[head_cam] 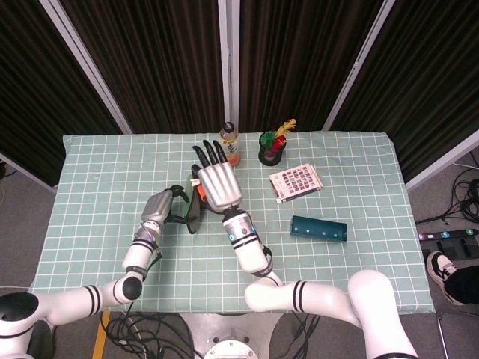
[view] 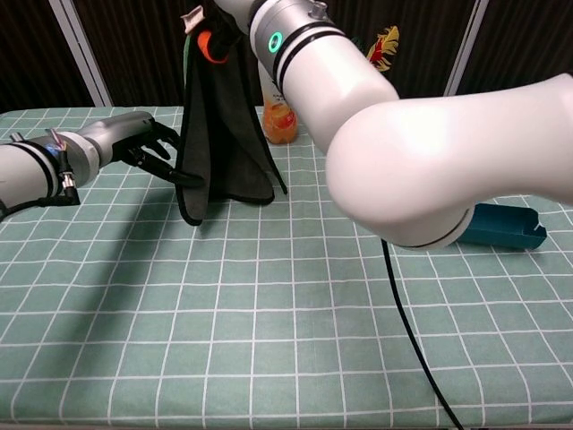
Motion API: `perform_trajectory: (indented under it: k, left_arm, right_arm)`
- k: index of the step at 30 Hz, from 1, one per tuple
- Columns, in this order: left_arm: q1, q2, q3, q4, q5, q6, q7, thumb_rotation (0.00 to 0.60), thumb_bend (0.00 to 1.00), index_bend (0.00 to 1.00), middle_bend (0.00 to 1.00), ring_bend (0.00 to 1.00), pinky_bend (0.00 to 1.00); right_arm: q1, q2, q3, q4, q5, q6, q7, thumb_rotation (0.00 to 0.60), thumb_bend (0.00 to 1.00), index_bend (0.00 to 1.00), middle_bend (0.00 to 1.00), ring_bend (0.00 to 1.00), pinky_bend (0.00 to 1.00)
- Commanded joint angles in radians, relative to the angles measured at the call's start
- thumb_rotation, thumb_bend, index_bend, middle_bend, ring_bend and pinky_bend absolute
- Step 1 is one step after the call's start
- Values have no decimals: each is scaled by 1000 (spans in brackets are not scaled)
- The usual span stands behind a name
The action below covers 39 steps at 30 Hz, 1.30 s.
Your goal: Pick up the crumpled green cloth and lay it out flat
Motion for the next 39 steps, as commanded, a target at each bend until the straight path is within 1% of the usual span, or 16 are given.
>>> perform_trajectory:
  k: [1,5,11,15,17,23,28,34,39]
  left_arm:
    - [7,-5,-4,1,16,8,-13,475,159,535,313,224,277]
    - [13,-12,-9,10,32,8,-29,490,214,576,333,224,277]
    - [28,-14,-14,16,56,6,-61,528,304,611,350,224,277]
    - [41,-23,-23,23,93,17,-101,580,372,670,397,271,277]
    - [46,-28,-28,28,108,16,-126,599,405,700,413,278,277]
    - [56,-32,-32,36,153,-2,-179,600,487,745,435,278,277]
    - [68,-30,-35,34,196,11,-214,600,558,796,457,278,277]
    - [84,16,-37,1,244,22,-235,600,575,799,458,278,278]
    - [90,85,-50,-53,281,31,-238,600,575,798,458,278,277]
  right_arm:
    - [-31,38,-7,-48,-1,10,5,600,426,590,125,0,0]
    - [-49,66,-12,-84,1,9,12,600,426,589,125,0,0]
    - [-68,97,-20,-116,7,9,14,600,422,589,125,0,0]
    - [-82,112,-24,-132,15,7,26,600,422,589,124,0,0]
    - [-87,119,-27,-137,19,6,28,600,421,589,123,0,0]
    - [-97,135,-33,-159,28,1,34,600,420,589,119,0,0]
    - [-106,148,-43,-175,27,3,39,600,418,589,116,0,0]
    - [-124,184,-45,-209,27,3,52,600,416,589,113,0,0]
    - [-143,229,-33,-240,35,-7,84,600,415,588,115,0,0]
